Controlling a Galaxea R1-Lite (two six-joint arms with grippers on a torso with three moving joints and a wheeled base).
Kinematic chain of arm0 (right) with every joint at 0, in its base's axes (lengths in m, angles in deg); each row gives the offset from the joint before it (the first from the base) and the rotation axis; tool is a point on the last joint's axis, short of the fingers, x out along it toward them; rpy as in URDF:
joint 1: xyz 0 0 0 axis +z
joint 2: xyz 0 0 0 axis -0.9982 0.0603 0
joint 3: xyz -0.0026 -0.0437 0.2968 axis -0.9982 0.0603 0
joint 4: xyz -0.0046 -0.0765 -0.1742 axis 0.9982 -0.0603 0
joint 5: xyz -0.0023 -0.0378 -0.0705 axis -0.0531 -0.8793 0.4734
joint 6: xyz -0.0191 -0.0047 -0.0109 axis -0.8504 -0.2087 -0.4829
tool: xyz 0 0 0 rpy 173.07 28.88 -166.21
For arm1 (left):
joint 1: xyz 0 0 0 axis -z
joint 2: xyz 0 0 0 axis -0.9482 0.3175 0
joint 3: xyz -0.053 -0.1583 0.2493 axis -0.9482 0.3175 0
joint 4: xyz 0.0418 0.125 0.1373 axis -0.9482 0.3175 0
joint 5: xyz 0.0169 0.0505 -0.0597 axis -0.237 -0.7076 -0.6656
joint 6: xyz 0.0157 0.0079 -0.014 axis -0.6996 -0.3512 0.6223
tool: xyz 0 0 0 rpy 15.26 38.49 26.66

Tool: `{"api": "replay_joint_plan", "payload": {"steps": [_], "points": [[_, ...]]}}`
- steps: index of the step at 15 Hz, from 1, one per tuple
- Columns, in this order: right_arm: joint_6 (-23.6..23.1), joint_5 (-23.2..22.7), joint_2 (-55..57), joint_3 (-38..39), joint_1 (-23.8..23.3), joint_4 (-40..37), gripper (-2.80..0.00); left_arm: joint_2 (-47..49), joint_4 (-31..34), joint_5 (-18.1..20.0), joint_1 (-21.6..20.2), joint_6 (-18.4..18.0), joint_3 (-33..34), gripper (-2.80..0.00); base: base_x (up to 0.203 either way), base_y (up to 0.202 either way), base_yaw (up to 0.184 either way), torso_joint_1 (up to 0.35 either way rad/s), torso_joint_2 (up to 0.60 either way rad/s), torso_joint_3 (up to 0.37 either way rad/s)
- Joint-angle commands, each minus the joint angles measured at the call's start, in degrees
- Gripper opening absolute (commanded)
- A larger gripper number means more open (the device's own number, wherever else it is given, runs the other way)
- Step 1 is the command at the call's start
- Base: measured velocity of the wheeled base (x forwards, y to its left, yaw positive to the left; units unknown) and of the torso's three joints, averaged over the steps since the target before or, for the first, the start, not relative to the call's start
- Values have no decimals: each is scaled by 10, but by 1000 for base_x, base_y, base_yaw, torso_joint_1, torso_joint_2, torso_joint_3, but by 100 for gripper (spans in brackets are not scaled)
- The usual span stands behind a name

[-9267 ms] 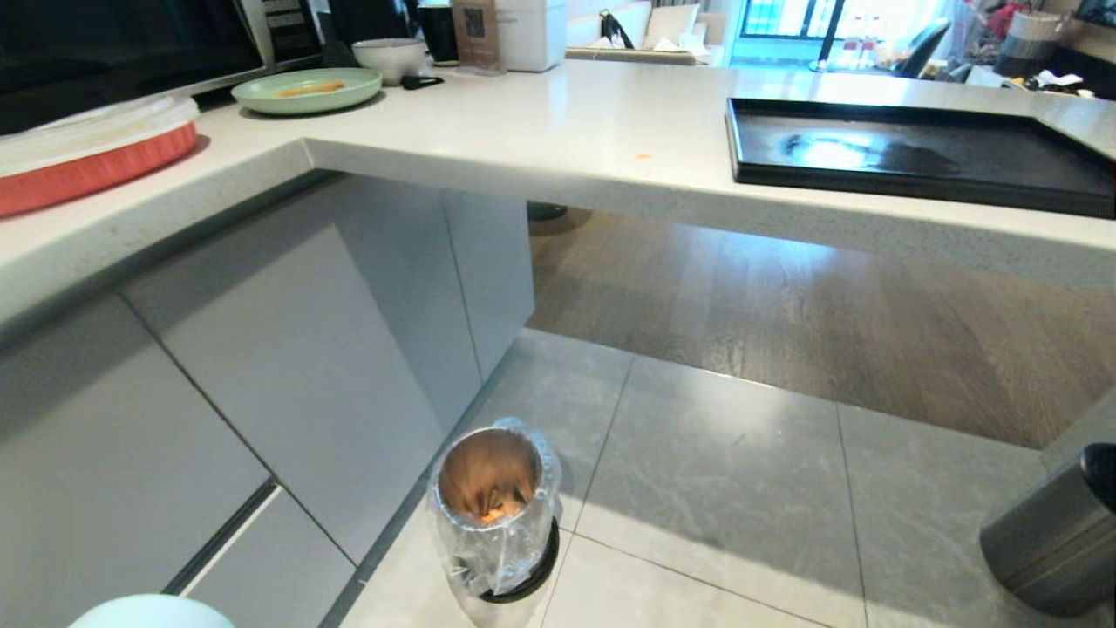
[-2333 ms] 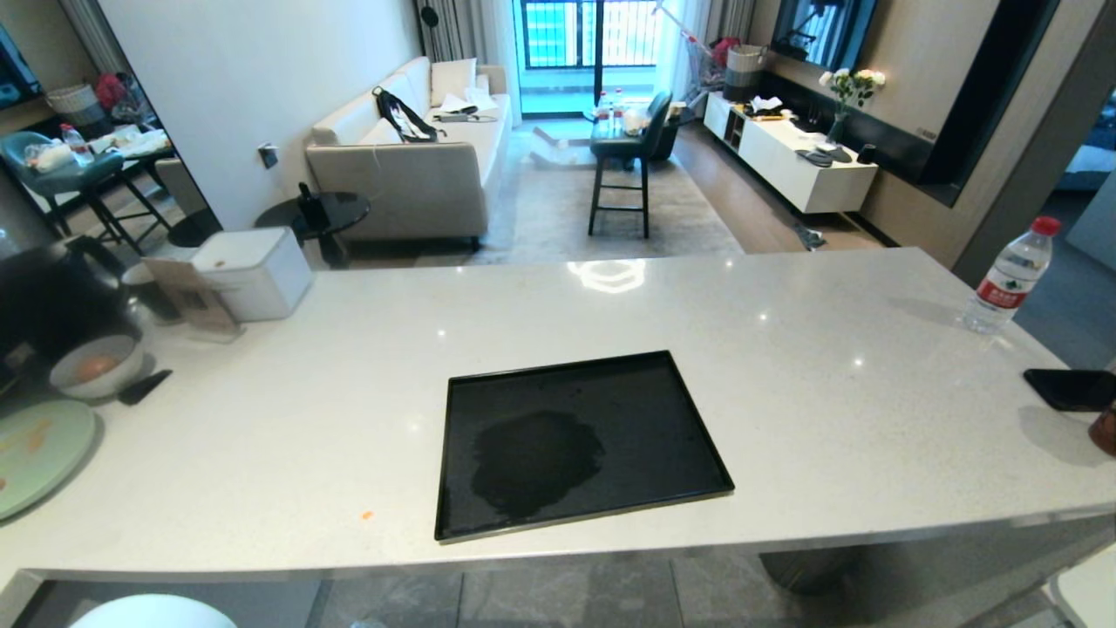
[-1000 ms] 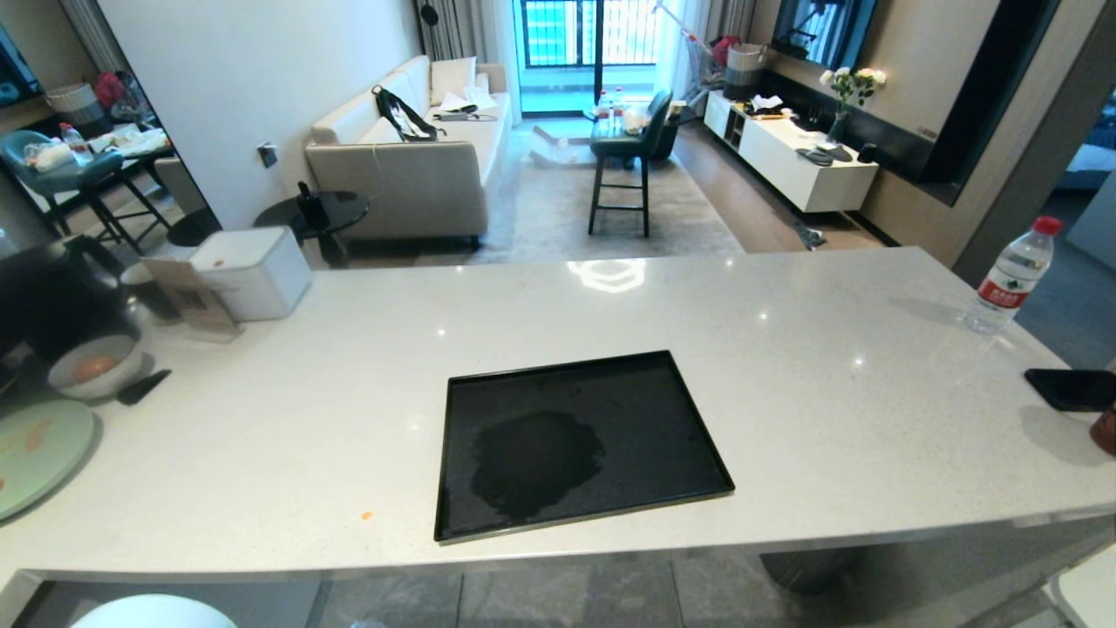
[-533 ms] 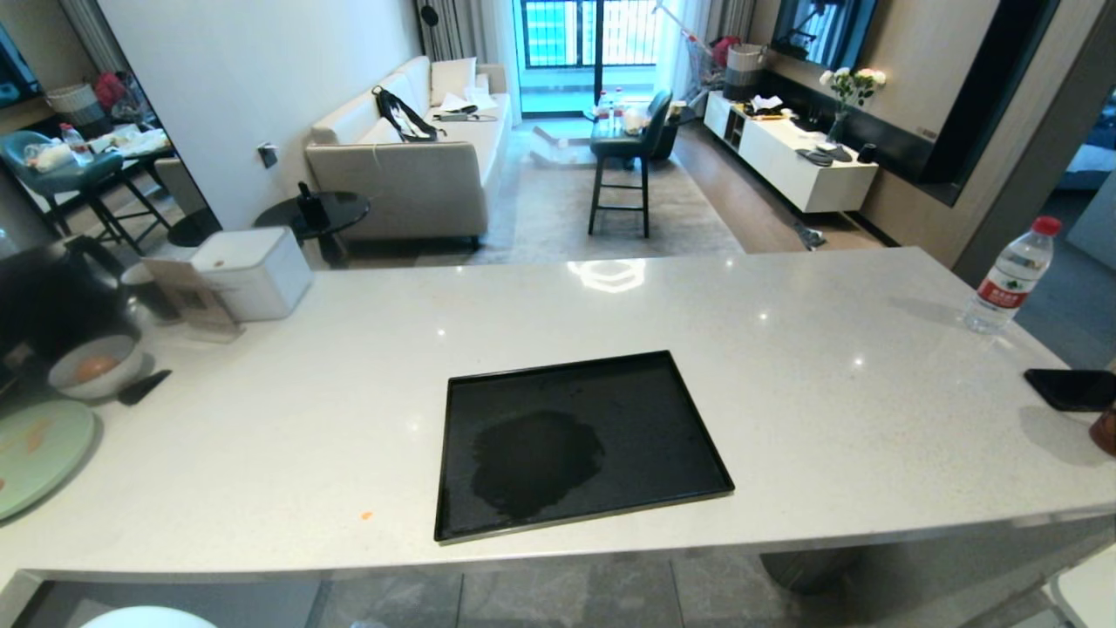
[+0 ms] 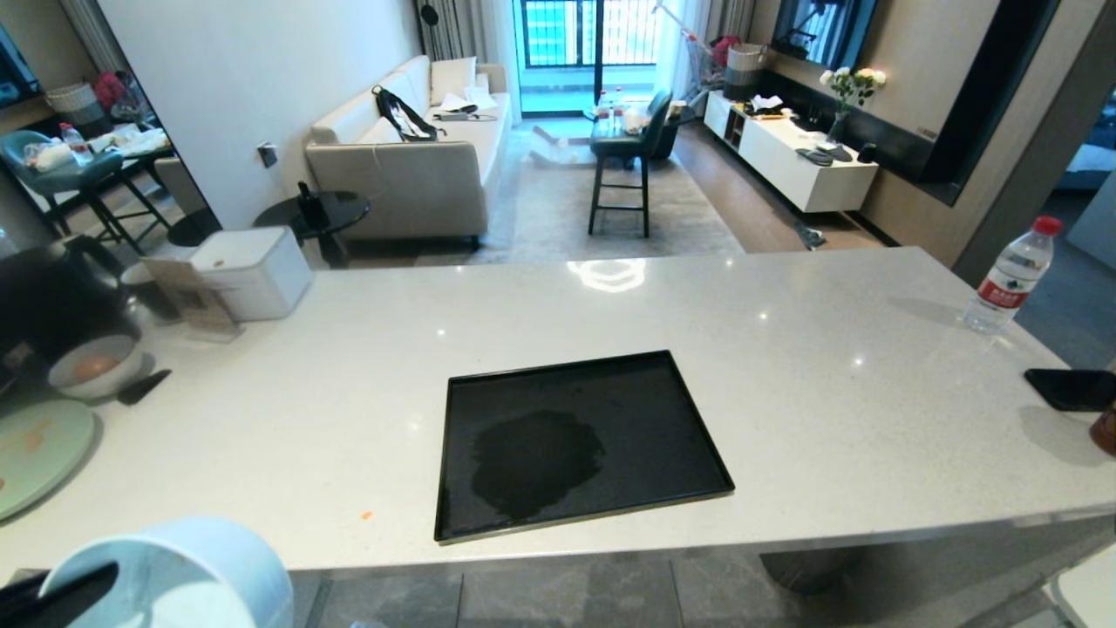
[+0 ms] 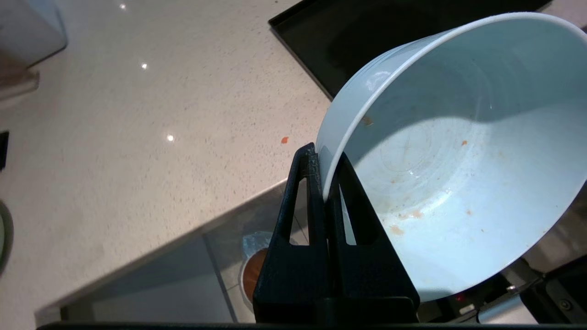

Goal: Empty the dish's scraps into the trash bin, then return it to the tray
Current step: Put the bowl back to the table

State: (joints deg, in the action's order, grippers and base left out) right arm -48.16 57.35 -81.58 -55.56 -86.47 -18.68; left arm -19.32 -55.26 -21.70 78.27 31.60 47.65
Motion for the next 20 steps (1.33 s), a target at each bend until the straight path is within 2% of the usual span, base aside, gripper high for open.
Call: {"api": "replay_joint_plan", "payload": {"steps": [1, 4, 8, 15, 20], "points": [[0, 0, 0, 0, 0, 0, -280, 161, 1, 1, 44, -27, -67, -280, 0, 0, 0, 0, 0, 0], [0, 0, 0, 0, 0, 0, -280, 290, 0, -12, 108, -76, -143, -280, 0, 0, 0, 0, 0, 0], [0, 0, 0, 0, 0, 0, -280, 449, -1, -40, 171, -103, -239, -280, 0, 0, 0, 0, 0, 0], [0, 0, 0, 0, 0, 0, -280, 704, -2, -78, 228, -133, -429, -280, 0, 0, 0, 0, 0, 0], [0, 0, 0, 0, 0, 0, -280, 854, -1, -84, 250, -180, -594, -280, 0, 0, 0, 0, 0, 0]]}}
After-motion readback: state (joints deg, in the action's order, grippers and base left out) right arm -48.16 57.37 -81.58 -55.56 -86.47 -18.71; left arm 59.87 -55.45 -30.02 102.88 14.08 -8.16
